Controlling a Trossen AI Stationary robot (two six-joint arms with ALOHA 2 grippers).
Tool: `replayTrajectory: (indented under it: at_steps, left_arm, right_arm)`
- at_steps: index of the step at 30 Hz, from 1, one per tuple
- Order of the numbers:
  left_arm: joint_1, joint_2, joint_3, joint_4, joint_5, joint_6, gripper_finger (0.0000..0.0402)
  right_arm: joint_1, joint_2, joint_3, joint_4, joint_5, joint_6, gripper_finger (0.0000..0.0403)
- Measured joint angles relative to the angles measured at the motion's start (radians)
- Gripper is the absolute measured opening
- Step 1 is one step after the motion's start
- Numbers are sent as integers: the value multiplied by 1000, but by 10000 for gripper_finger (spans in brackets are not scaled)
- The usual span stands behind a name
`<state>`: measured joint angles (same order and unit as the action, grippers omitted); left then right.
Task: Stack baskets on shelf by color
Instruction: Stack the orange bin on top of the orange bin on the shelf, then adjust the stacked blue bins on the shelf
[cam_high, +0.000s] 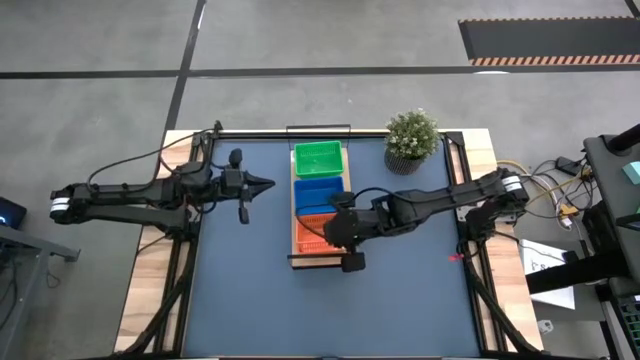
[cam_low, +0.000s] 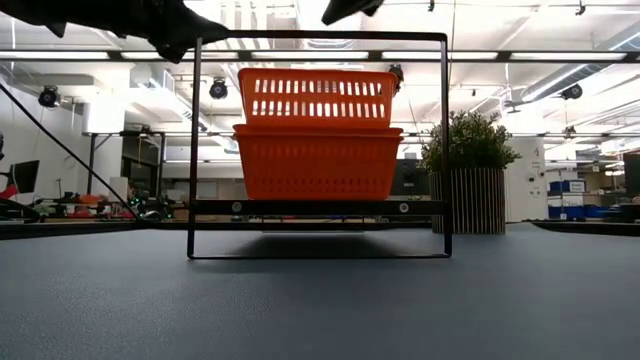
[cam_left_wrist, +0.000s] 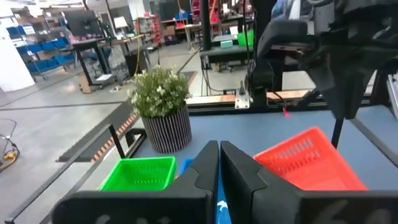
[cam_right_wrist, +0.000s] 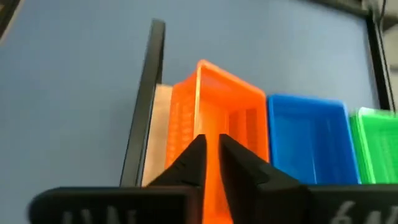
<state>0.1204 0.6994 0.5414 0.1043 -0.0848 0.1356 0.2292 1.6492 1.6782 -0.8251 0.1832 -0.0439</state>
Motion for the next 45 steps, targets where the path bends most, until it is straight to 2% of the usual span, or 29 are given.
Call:
replayTrajectory:
  at_steps: [3, 5, 11, 14, 21, 31, 39, 42, 45]
  left_arm:
    - [0, 1, -6, -3, 0, 0, 0]
    - [0, 0, -7, -4, 1, 0, 0]
    - [-2, 0, -8, -6, 1, -2, 0]
    - [-3, 2, -8, -7, 2, -2, 0]
    - [-3, 3, -8, -7, 2, -2, 0]
    - [-3, 2, -8, -7, 3, 0, 0]
    - [-4, 1, -8, -10, 5, 0, 0]
    - [-5, -9, -12, -53, 36, 14, 0]
    - [-5, -40, -43, -74, 146, 67, 0]
  right_arm:
    - [-14, 0, -30, 88, -44, -56, 15]
    - [-28, 4, -71, 176, -101, -73, 12]
    - [-73, 6, -214, 358, -139, -53, 9]
    - [-85, 8, -232, 366, -170, -27, 9]
    - [-79, -8, -175, 388, -192, -58, 8]
    - [-86, 53, -227, 451, -210, -16, 8]
    - [-68, -25, -195, 422, -209, -87, 8]
    - [-50, -68, -267, 489, -210, -145, 8]
    - [-44, -133, -400, 630, -214, -200, 8]
